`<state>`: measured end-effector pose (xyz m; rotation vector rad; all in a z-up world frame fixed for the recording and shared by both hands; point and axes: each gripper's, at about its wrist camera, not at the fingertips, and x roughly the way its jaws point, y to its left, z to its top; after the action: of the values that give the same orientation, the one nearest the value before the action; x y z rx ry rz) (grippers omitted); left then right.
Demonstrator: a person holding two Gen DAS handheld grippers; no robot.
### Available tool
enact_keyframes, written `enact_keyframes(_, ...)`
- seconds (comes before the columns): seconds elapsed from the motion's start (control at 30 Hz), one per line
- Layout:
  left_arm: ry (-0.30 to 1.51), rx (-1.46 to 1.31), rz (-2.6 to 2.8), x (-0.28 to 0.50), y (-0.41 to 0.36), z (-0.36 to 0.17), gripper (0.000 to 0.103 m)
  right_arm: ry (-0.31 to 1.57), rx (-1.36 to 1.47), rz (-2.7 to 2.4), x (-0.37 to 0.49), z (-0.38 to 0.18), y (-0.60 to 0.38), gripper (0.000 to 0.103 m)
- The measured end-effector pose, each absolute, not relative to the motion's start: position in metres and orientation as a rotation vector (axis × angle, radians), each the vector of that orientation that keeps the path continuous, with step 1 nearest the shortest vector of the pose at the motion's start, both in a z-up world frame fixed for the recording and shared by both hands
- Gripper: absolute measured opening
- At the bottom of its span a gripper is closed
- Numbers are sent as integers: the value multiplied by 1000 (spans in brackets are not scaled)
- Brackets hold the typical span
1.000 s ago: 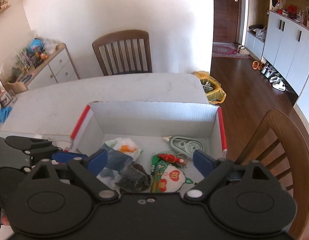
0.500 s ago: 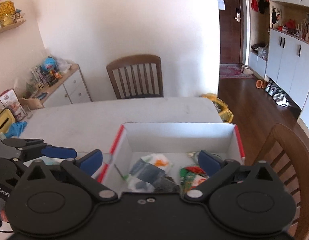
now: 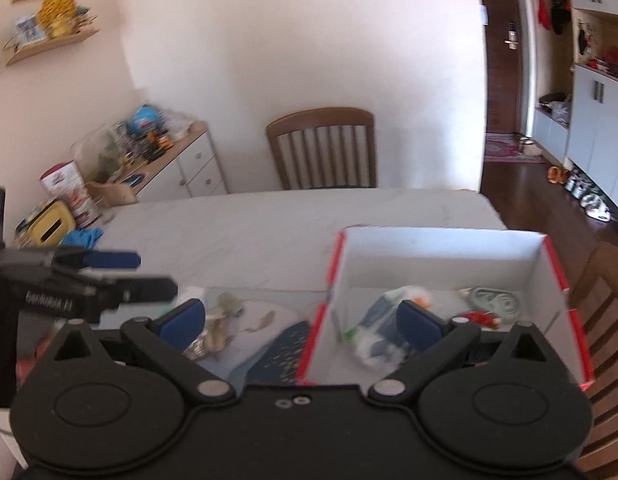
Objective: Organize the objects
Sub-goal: 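Withdraw both tools from the box toward the table items, then grasp the cartoon-face pouch with the left tool while the right tool grasps the yellow box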
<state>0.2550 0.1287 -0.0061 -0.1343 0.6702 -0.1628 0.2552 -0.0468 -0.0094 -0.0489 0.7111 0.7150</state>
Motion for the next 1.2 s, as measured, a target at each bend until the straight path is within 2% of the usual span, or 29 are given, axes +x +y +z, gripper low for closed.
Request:
enact_keyframes(0.47, 715, -133, -79, 236, 212, -41, 103, 777, -130, 814, 211, -44, 35, 102)
enact_keyframes(0.83, 857, -130, -50, 248, 248, -97, 103, 836, -210, 879, 198, -76, 88, 101)
enact_keyframes(1.2, 970, -162, -88, 261, 257, -137, 103, 858, -396, 985, 181, -117, 142, 94)
